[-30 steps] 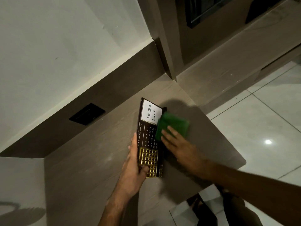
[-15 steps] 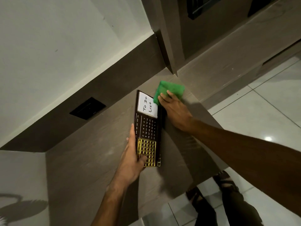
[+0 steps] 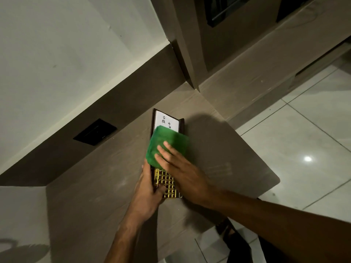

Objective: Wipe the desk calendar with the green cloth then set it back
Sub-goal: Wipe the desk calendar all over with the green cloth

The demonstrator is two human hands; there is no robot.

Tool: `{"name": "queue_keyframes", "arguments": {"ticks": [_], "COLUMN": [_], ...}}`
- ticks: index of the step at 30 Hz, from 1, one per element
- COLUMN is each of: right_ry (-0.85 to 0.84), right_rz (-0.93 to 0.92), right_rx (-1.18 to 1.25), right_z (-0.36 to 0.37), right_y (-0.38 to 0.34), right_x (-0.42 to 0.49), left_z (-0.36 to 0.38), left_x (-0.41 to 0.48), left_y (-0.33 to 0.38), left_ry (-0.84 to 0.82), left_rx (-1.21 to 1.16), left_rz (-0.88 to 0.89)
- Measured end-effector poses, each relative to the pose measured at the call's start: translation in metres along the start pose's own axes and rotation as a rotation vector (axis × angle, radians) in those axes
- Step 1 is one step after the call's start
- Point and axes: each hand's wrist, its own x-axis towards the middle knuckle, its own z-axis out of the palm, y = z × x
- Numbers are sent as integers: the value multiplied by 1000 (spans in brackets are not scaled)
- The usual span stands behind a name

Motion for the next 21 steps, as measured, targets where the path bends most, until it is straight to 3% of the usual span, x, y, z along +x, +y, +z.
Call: {"name": "queue_keyframes", "arguments": {"ticks": [2, 5, 12, 17, 21], "right_ry": [8, -30, -276, -133, -105], "right_rz": [16, 287, -60, 125, 206], "right_rx": [-79, -147, -310, -484, -501], "right_z": [-3, -5, 8, -42, -37], "right_y": [15, 35, 60, 115, 113], "right_x": [8, 0, -33, 51, 72], "left_z": [0, -1, -2, -3, -2], "left_x": [1, 1, 1, -1, 0], "left_y": [0, -1, -1, 3, 1], "left_ry": [-17, -44, -45, -57, -63], "left_rx": [-6, -45, -29, -45, -36], "left_rz": [-17, -36, -3, 4, -3]}}
